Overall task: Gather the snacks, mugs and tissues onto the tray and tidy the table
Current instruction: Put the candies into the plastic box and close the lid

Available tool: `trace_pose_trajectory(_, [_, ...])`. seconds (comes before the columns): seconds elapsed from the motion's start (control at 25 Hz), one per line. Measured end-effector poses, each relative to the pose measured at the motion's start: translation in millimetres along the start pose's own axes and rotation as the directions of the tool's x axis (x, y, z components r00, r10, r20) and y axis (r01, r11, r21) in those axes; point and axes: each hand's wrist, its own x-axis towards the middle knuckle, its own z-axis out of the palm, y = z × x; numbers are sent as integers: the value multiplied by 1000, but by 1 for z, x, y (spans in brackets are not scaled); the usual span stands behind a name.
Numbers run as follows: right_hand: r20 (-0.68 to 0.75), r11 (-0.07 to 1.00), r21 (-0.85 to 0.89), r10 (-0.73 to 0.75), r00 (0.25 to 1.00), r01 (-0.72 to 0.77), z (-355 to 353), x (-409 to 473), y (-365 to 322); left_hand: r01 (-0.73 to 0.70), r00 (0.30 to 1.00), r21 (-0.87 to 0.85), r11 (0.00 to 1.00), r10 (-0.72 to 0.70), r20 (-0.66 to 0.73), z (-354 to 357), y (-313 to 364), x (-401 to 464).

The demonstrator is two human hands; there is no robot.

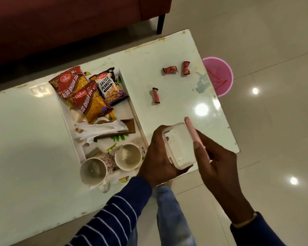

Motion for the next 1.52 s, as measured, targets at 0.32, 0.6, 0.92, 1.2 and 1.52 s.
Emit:
trace_pose_trajectory(0.32, [-111, 860, 344, 436, 893, -377, -7, 44, 91, 59, 998, -62, 996, -61, -31, -6, -15, -1])
trace_pose_trajectory(0.6, [-59, 754, 270, 633, 772, -599, 20, 57, 150, 99, 983, 14, 995, -96, -156, -7, -18, 10])
trace_pose_trajectory(0.92, [-26, 951, -304, 52, 998, -58, 57, 100, 94, 153, 908, 174, 973, -69, -413, -14, -12, 22])
trace_pose_trajectory(1.2, [377, 847, -431, -145, 915, 312, 138, 177, 45, 237, 856, 181, 954, -117, -503, -30, -22, 30])
trace_pose_trajectory(1.52, [9, 977, -204, -53, 999, 54, 95, 171, 43, 234, 879, 55, 971, -187, -438, -34, -27, 42])
